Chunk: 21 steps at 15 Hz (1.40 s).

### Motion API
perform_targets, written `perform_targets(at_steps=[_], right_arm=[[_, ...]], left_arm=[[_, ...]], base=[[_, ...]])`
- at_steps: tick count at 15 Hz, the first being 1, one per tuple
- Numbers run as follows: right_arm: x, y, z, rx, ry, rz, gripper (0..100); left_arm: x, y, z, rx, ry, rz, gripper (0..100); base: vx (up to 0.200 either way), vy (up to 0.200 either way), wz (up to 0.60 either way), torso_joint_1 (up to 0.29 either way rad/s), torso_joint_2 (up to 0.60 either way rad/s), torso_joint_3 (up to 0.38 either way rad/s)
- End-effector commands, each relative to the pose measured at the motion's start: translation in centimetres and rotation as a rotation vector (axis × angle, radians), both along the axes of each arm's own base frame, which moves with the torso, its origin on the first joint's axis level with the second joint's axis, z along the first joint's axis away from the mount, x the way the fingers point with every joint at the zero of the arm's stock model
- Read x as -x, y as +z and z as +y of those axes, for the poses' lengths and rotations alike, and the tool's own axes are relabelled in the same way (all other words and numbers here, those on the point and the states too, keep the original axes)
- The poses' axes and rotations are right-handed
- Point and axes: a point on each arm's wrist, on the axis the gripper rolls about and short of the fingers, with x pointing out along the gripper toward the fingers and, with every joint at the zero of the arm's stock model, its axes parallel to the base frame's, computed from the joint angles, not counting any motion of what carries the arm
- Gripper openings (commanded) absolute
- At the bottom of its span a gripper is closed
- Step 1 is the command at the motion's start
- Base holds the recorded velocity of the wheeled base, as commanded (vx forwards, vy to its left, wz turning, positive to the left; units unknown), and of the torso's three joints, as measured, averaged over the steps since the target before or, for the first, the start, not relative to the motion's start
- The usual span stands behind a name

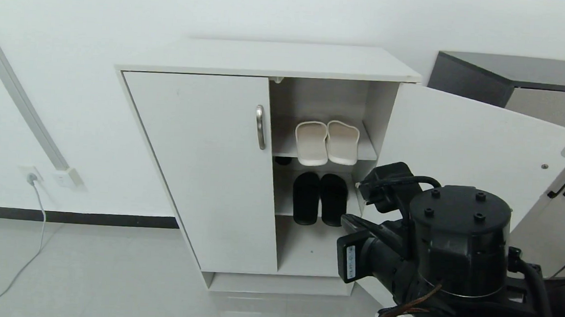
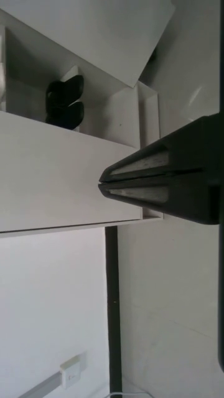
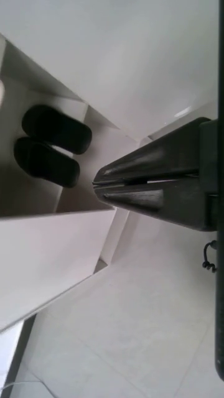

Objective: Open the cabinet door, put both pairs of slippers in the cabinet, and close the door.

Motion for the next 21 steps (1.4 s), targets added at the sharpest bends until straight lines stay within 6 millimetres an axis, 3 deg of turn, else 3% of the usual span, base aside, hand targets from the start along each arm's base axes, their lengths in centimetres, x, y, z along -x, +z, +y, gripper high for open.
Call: perform_targets(at_steps=[1, 15, 21], right_arm=[[0.03, 0.00, 0.05, 0.000, 0.002, 0.000, 0], [-0.14, -0.13, -0.37, 0.012, -0.008, -0.001, 0], [-0.14, -0.22, -0.36, 0.026, -0.005, -0.004, 0]], left_arm=[[-0.01, 0.00, 0.00, 0.000, 0.001, 0.001, 0], [-0.01, 0.00, 0.00, 0.000, 0.001, 0.001, 0], [-0.01, 0.00, 0.00, 0.000, 0.001, 0.001, 0]], base=[[0.000, 0.000, 0.00, 0.119, -0.46, -0.344], [0.000, 0.000, 0.00, 0.171, -0.49, -0.317], [0.000, 0.000, 0.00, 0.053, -0.13, -0.078]])
